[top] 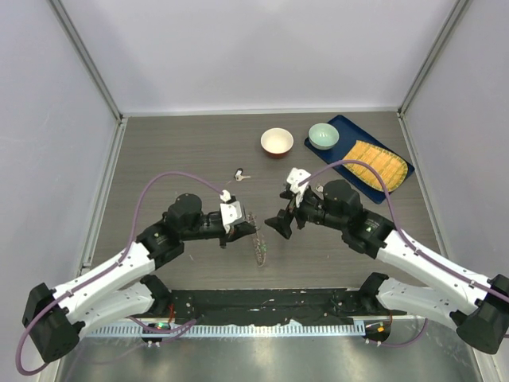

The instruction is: Put the keys on the keyring

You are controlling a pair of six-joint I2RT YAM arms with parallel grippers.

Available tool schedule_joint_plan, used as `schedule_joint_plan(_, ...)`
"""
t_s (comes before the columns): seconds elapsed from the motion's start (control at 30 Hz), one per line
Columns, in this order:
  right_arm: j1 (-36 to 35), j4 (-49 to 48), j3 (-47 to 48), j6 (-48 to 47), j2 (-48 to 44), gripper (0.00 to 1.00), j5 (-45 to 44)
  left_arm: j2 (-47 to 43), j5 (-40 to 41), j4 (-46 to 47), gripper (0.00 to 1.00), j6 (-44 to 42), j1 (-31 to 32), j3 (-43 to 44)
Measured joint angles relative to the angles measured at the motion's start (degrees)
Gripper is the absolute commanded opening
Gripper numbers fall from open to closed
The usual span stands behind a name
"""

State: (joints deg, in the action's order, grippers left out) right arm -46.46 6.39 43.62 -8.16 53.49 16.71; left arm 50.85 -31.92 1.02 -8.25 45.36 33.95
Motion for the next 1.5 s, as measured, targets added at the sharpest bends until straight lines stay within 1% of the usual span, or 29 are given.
schedule_joint_plan(0.2, 1.92, -0.37, -0.24, 7.13, -0.74, 0.99, -12.61, -0.92, 0.63, -8.37, 0.00, -6.21, 0.02, 3.96)
schedule_joint_plan(0.33, 3.67, -1.07, -1.03, 9.75, -2.03, 0.94, -19.63, -2.93, 0.35, -11.15, 0.00, -9.70, 0.02, 5.46)
schedule_joint_plan(0.4, 4.83, -1.25, -1.57, 10.51, -2.49, 0.93, -21.86, -4.42, 0.13, -12.04, 0.00, -10.99, 0.02, 5.46)
schedule_joint_plan(0.5, 6.60, -1.68, -2.64, 11.37, -2.69, 0.92, -23.63, -6.43, -0.20, -13.33, 0.00, -13.29, 0.02, 5.46)
schedule_joint_plan(0.67, 8.07, -1.79, -3.45, 11.61, -1.33, 0.90, -23.76, -9.38, -0.26, -15.37, 0.00, -16.48, 0.02, 5.46)
schedule_joint_plan(0.8, 8.72, -2.14, -3.45, 11.82, 1.07, 0.88, -24.41, -11.23, -0.11, -17.11, 0.00, -17.79, 0.02, 5.46)
schedule_joint_plan(0.93, 12.20, -1.84, -2.99, 13.49, 5.95, 0.84, -25.53, -13.05, 1.64, -18.97, 0.00, -16.98, 0.02, 5.42)
schedule_joint_plan(1.13, 19.21, -0.52, -0.90, 16.20, 15.89, 0.72, -27.02, -16.31, 7.89, -22.25, 0.00, -15.06, 0.02, 4.46)
schedule_joint_plan(1.17, 20.00, -0.55, -0.48, 16.35, 17.51, 0.68, -27.15, -16.79, 8.72, -22.38, 0.00, -14.88, 0.02, 4.07)
schedule_joint_plan(1.2, 20.87, -0.50, -0.02, 16.37, 19.26, 0.65, -27.17, -17.33, 9.92, -22.58, 0.00, -14.64, 0.02, 3.65)
schedule_joint_plan(1.23, 21.68, -0.48, 0.48, 16.28, 20.96, 0.60, -27.12, -17.73, 11.13, -22.80, 0.00, -14.36, 0.02, 3.34)
schedule_joint_plan(1.3, 22.99, -0.52, 1.25, 16.02, 23.74, 0.54, -27.10, -17.84, 12.90, -23.06, 0.00, -13.84, 0.02, 3.26)
schedule_joint_plan(1.33, 23.89, -0.57, 1.51, 15.72, 25.00, 0.48, -26.86, -17.84, 13.53, -23.15, 0.00, -13.46, 0.02, 3.26)
schedule_joint_plan(1.37, 24.65, -0.72, 1.70, 15.37, 26.03, 0.45, -26.56, -17.81, 14.49, -23.26, 0.00, -13.14, 0.02, 3.26)
schedule_joint_plan(1.5, 28.15, -2.25, 2.16, 13.44, 29.42, 0.42, -24.26, -17.86, 16.79, -23.76, 0.00, -12.50, 0.02, 3.26)
